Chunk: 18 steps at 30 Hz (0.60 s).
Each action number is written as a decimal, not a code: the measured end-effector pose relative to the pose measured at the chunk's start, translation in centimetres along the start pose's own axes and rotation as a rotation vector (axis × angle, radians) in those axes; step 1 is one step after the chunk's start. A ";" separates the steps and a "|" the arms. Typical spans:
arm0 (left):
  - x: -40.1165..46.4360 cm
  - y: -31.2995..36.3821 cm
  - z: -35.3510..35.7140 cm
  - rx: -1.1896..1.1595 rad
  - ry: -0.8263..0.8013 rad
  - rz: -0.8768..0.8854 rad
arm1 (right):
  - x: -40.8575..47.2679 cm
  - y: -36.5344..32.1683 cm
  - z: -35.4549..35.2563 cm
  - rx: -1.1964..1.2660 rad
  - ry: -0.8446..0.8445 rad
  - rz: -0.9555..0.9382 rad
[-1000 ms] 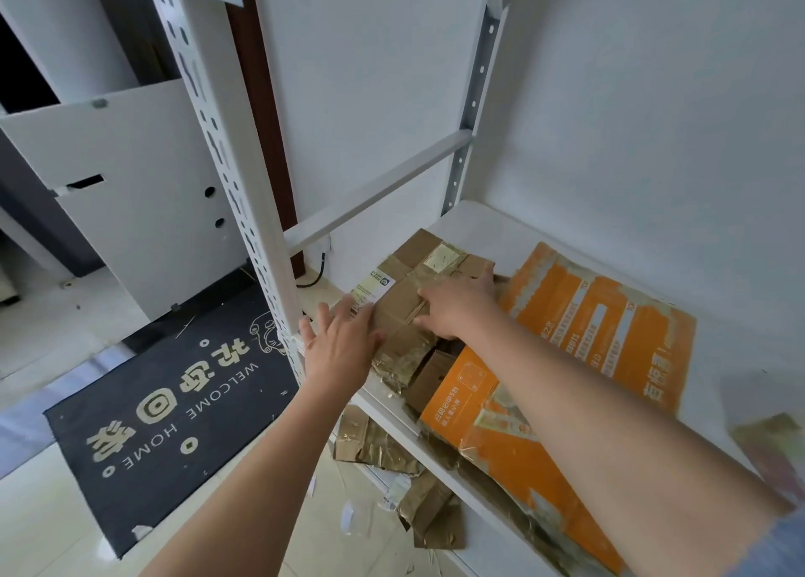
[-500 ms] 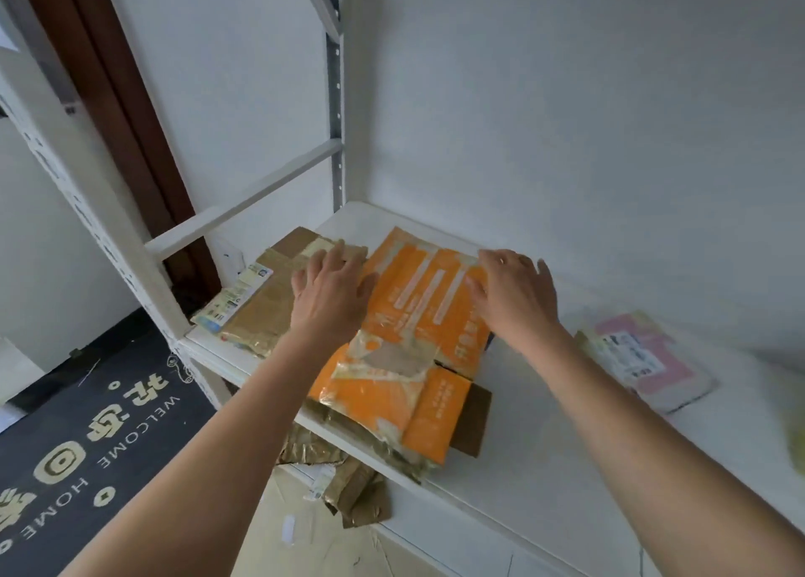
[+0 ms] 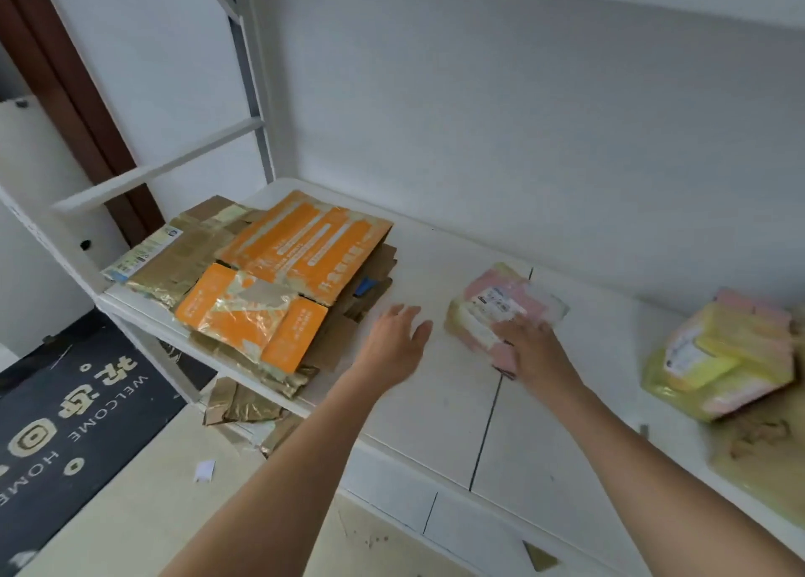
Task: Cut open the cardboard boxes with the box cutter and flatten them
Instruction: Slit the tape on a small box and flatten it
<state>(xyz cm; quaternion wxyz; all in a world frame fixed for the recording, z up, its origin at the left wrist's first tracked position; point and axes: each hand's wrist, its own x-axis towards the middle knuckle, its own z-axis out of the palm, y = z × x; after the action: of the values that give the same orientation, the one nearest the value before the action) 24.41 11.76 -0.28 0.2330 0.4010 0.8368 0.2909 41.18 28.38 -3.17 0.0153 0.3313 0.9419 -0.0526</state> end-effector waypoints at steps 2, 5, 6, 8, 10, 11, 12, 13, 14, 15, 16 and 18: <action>-0.6 0.6 1.3 -0.138 -0.034 -0.125 | -1.9 1.0 0.2 0.136 0.062 -0.058; -1.4 1.5 3.0 -0.269 -0.050 -0.292 | -4.8 3.0 0.1 0.319 0.258 -0.156; -1.6 1.8 3.6 -0.340 -0.054 -0.349 | -5.7 3.5 -0.1 0.430 0.328 -0.162; -2.0 2.7 4.5 -0.615 -0.080 -0.483 | -7.7 4.3 -0.6 0.622 0.409 -0.196; -2.3 3.8 5.1 -0.872 -0.084 -0.530 | -9.6 4.8 -0.4 0.775 0.398 -0.234; -2.4 4.5 5.3 -0.940 -0.073 -0.516 | -10.5 4.9 -0.1 0.836 0.374 -0.236; -2.4 5.1 5.7 -0.973 -0.059 -0.487 | -11.3 5.1 0.4 0.889 0.356 -0.226; -2.5 5.7 6.0 -0.981 -0.045 -0.448 | -12.0 5.4 1.0 0.949 0.344 -0.203; -2.6 6.3 6.2 -0.978 -0.024 -0.404 | -12.6 5.6 1.5 1.027 0.339 -0.170; -2.6 7.0 6.4 -0.965 0.008 -0.354 | -13.1 5.9 1.9 1.119 0.330 -0.134; -2.6 7.6 6.5 -0.935 0.052 -0.302 | -13.4 6.0 2.1 1.191 0.324 -0.108; -2.5 8.5 6.5 -0.804 0.141 -0.209 | -14.0 6.2 2.3 1.229 0.315 -0.089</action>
<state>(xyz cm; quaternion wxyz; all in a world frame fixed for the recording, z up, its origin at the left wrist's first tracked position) 34.45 15.97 1.10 0.3415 0.1701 0.7068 0.5958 55.95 24.22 -5.14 -0.3187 0.2441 0.7436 -0.5346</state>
